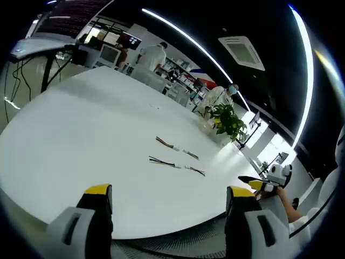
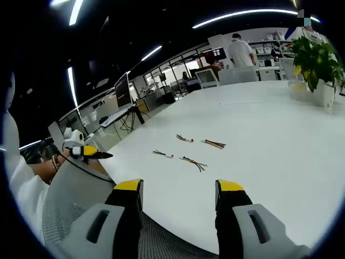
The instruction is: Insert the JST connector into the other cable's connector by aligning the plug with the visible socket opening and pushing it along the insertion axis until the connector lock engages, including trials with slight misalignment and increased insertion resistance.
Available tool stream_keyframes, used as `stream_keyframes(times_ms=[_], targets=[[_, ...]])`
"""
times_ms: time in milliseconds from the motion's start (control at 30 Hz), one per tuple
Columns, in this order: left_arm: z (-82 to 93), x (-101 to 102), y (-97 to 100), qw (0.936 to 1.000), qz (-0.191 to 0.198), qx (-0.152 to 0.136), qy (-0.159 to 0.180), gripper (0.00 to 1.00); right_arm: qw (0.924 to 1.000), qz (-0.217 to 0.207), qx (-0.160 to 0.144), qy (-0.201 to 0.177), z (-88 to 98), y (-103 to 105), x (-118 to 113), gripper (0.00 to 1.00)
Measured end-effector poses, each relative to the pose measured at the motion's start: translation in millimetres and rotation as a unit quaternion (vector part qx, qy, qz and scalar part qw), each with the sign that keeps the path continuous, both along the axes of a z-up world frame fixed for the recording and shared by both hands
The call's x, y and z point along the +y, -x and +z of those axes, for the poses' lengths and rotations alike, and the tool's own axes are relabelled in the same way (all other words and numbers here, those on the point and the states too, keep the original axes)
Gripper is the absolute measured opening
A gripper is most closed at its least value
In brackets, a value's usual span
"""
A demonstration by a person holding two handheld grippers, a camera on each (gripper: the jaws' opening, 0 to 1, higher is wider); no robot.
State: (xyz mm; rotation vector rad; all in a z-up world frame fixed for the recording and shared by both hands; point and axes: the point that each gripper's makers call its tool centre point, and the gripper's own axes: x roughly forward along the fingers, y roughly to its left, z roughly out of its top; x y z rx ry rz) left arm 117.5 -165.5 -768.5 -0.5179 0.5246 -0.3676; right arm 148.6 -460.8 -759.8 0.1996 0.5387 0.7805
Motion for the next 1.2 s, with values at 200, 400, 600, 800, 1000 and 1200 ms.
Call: stream_keyframes(times_ms=[200,400,600,800,1000,1200], targets=[[2.4,5,-2.3,0.9988,0.035,-0.005,0.033,0.87,0.9999,0.009,-0.007,-0.005,1.2,2,2,0.54],[8.2,14,-4.4,0.9951,0.080,-0.020,0.054,0.89,0.9997,0.017,-0.019,-0.007,3.6,3,4,0.54],[4.2,19,-3.8,0.9953,0.093,-0.011,0.025,0.91,0.9993,0.020,-0.011,-0.031,5.3,5,6,0.53],[4.1,23,-4.7,0.9944,0.103,-0.013,0.017,0.93,0.9988,0.047,-0.007,-0.011,-0.3,7,11,0.54],[-0.8,28,-5.7,0.9945,0.104,-0.007,0.009,0.93,0.9988,0.044,0.001,-0.019,-1.5,9,10,0.54],[-3.9,28,-4.8,0.9948,0.101,0.002,-0.015,0.93,0.9986,0.047,0.002,-0.025,0.1,8,9,0.52]])
